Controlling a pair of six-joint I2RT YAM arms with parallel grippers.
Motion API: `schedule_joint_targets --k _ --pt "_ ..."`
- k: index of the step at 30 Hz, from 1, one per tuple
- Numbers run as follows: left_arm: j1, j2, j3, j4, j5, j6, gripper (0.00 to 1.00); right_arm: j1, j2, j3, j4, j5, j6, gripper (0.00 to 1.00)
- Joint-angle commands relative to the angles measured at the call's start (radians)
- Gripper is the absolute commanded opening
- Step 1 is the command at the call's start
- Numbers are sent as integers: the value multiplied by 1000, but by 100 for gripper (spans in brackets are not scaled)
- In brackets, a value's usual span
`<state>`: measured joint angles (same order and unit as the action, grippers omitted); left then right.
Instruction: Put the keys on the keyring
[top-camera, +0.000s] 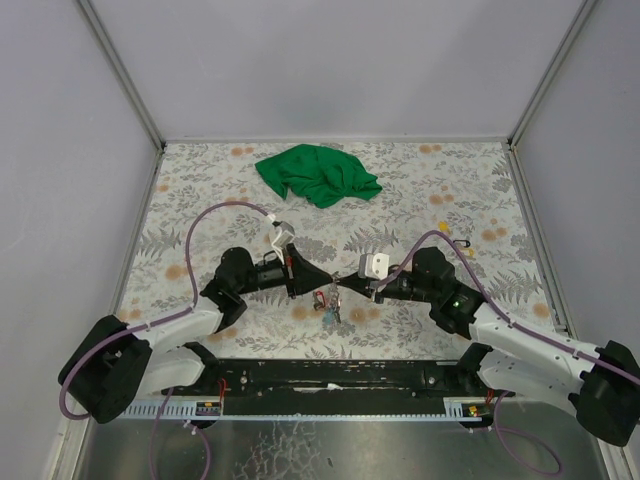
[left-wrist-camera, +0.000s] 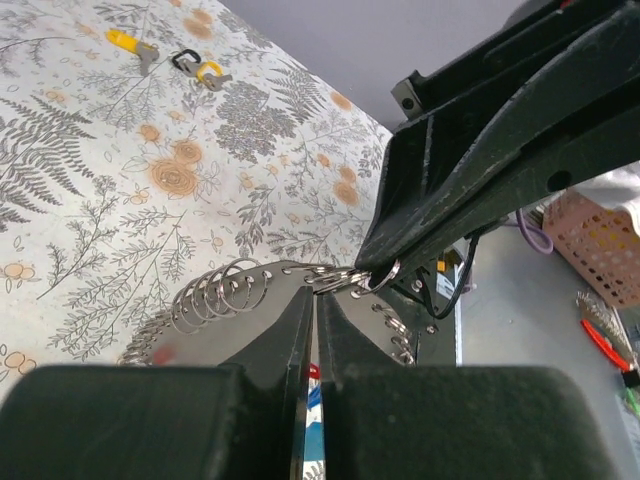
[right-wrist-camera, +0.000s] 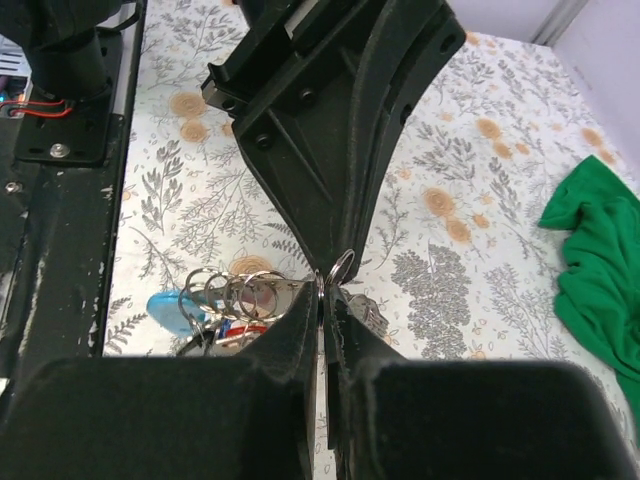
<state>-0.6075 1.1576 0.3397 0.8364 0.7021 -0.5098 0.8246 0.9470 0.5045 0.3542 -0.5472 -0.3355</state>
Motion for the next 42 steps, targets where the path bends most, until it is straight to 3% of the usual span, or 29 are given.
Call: schedule_joint_targets --k 1,9,11,16,25,36,42 --pt "-5 -39 -7 -88 -128 -71 0 -1 -40 -19 125 54 19 6" --pt "-6 -67 -1 -188 -242 -268 1 -1 -12 -26 159 43 24 6" --pt "-9 -85 -21 -160 -246 -253 11 -1 -7 -25 163 39 26 6" --pt "-10 -176 -130 84 -198 -131 32 -1 -5 -18 151 29 22 6" --pt "-11 -129 -187 396 -36 66 45 -1 5 -17 159 -18 42 6" --pt "-11 17 -112 436 114 165 44 -1 13 -27 203 -48 69 6" --pt "-15 52 -80 419 139 194 37 -1 19 -26 217 -66 78 6"
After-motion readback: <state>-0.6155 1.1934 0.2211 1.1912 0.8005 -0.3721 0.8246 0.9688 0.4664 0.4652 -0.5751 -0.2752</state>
